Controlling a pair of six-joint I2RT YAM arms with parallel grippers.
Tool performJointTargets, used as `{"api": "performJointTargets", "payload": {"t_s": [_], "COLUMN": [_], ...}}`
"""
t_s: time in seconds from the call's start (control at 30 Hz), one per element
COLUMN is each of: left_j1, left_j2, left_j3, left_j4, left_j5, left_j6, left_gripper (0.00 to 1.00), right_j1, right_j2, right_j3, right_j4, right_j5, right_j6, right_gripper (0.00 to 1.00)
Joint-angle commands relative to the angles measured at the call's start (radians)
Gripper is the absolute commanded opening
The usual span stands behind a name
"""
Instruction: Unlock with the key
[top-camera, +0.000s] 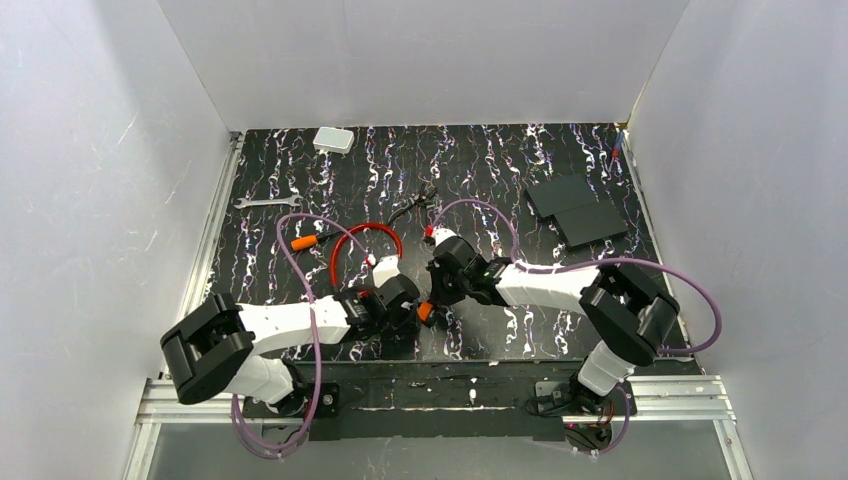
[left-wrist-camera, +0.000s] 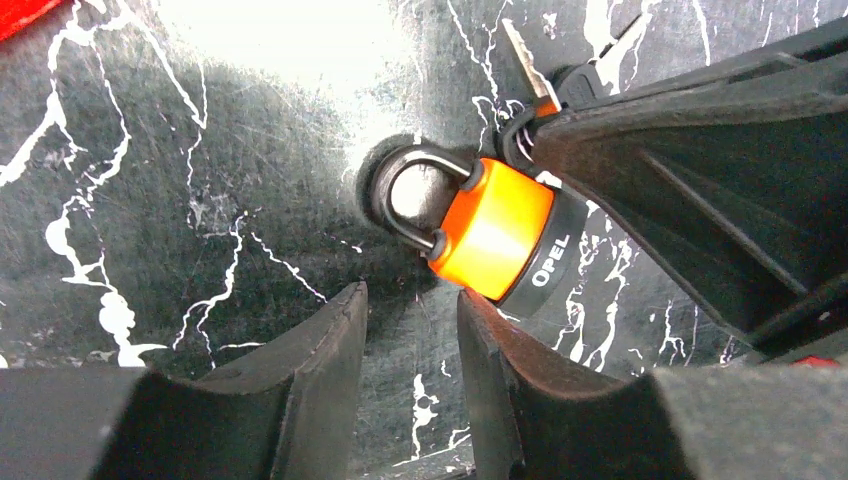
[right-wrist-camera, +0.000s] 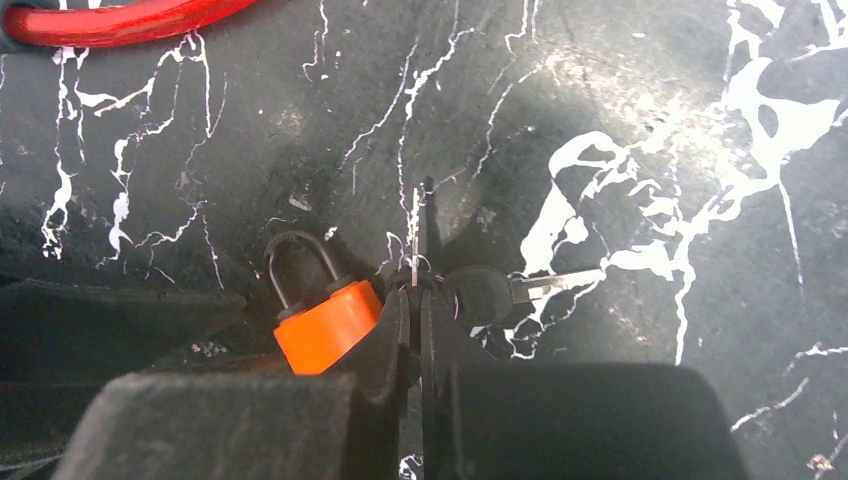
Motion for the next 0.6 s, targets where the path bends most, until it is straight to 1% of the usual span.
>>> {"api": "performJointTargets", "payload": {"t_s": [0.0, 0.13, 0.27, 0.3, 0.4, 0.53, 0.57], "left_j1": [0.009, 0.009, 0.009, 0.009, 0.009, 0.009, 0.009], "left_j2": [0.005, -0.04, -0.094, -0.106, -0.147, -0.199, -0.201], "left_j3": [0.036, 0.064, 0.109, 0.12, 0.146, 0.197, 0.218], "left_j4": [-0.067, -0.12, -0.237, -0.289, -0.376, -0.49, -0.524], "left_j5": [-0.02, -0.015, -0.038, -0.044, -0.052, -0.09, -0.102], "left_j6": [0.124, 0.212, 0.26, 0.266, 0.265, 0.227, 0.209], "left_gripper": [0.39, 0.42, 0.47, 0.51, 0.65, 0.9, 0.95], "right_j1": [-0.003, -0.01, -0.019, -0.02, -0.023, -0.024, -0.024], "right_j2": [-0.061, -0.109, -0.184, -0.204, -0.266, -0.367, -0.391], "right_j3": [-0.012, 0.003, 0.021, 0.025, 0.035, 0.026, 0.019], "right_j4": [-0.026, -0.061, -0.095, -0.1, -0.123, -0.154, -0.16], "right_j5": [0.075, 0.13, 0.202, 0.217, 0.261, 0.317, 0.331], "right_j6": [0.016, 0.009, -0.004, -0.009, -0.018, -0.018, -0.016], "right_gripper": [0.01, 0.01, 0.01, 0.01, 0.01, 0.01, 0.01]}}
